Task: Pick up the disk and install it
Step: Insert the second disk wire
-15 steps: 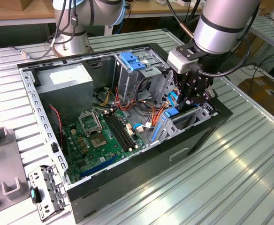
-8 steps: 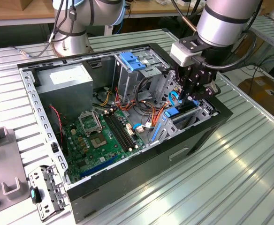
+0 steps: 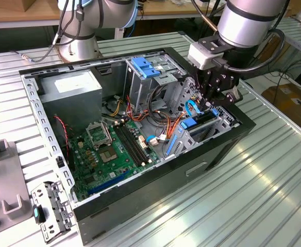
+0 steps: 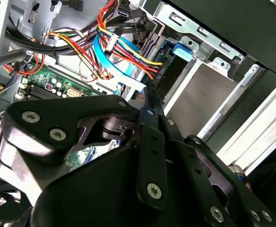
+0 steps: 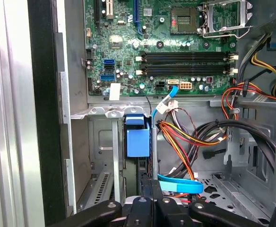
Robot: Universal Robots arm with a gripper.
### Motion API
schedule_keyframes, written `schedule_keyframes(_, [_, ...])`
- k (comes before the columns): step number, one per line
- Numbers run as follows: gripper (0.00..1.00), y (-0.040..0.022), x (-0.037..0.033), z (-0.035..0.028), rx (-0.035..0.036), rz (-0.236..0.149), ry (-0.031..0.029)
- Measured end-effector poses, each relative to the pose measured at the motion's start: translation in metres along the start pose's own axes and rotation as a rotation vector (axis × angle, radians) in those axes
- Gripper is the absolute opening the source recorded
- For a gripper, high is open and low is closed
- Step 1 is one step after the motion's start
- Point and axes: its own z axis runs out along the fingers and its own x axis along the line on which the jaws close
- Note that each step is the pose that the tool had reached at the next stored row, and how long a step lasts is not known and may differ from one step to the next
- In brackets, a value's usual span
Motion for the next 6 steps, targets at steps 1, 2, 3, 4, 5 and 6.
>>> schedule_keyframes(1, [0.11,0.0000,0.0000,0.0000,0.0000,0.000,0.0000])
schedule_keyframes(2, [0.11,0.0000,0.0000,0.0000,0.0000,0.000,0.0000])
schedule_keyframes(3, [0.11,0.0000,0.0000,-0.0001,0.0000,0.000,0.0000])
schedule_keyframes(4, [0.11,0.0000,0.0000,-0.0002,0.0000,0.000,0.0000])
schedule_keyframes(5, [0.11,0.0000,0.0000,-0.0002,0.0000,0.000,0.0000])
schedule_keyframes(6, [0.11,0.0000,0.0000,-0.0002,0.0000,0.000,0.0000])
